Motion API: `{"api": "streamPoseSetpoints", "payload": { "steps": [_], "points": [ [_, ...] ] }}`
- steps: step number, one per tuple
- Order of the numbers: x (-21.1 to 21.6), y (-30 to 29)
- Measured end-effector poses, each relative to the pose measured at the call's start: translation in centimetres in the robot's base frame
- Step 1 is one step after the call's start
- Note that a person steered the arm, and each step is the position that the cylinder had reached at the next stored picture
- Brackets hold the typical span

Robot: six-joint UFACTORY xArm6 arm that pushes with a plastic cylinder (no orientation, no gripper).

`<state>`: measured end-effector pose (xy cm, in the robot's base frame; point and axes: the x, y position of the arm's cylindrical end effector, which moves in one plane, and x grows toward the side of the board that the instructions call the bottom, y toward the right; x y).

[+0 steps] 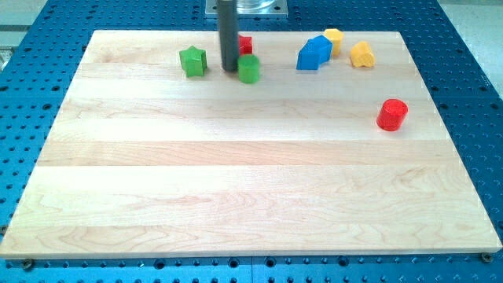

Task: Push the red star and the green circle diagonally to the red circle

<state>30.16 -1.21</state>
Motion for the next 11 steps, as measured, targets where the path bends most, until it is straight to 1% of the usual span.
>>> {"api": "streamPoseSetpoints", "payload": {
  "steps": [1, 2, 3, 4, 5, 6, 7, 8, 10, 11],
  "points": [
    [-2.9, -1.2],
    [-4.4, -5.1],
    [-6.6, -7.8],
    [-8.2, -4.7],
    [-5.0, 0.1],
    [1.3, 4.4],
    [3.0, 5.5],
    [1.1, 4.0],
    [-2.9, 3.7],
    [-2.9, 4.5]
  ]
}}
